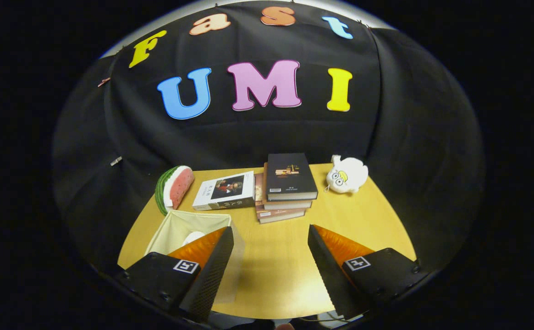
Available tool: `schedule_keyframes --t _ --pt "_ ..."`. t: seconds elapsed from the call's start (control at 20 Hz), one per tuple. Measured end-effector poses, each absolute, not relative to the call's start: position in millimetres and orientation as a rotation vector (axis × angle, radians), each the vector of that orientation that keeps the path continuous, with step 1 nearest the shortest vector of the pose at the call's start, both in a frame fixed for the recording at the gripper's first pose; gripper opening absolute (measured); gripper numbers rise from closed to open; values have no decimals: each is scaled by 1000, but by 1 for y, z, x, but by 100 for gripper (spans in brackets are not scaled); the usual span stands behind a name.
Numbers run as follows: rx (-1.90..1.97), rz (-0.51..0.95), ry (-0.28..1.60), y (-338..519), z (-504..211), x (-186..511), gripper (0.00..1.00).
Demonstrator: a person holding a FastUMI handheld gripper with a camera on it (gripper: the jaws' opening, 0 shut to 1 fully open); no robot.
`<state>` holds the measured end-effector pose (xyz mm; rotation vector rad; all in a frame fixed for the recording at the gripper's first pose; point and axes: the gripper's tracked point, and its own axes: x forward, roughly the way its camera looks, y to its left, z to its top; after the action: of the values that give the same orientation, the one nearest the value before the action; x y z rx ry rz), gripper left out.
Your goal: Open the storage box then place both shoes into the box .Put the left shoe in first, then the right shoe, with the right side of both shoes facing outward in a uniform manner.
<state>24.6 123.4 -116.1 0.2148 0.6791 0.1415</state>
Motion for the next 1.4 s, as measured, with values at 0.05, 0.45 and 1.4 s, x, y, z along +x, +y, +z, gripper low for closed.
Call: schedule_keyframes --t 0.05,0.45,1.4 --pt "181 129 640 116 -109 24 99" --pt "61 0 336 55 -29 12 98" --pt "211 23 245 37 -38 24 98"
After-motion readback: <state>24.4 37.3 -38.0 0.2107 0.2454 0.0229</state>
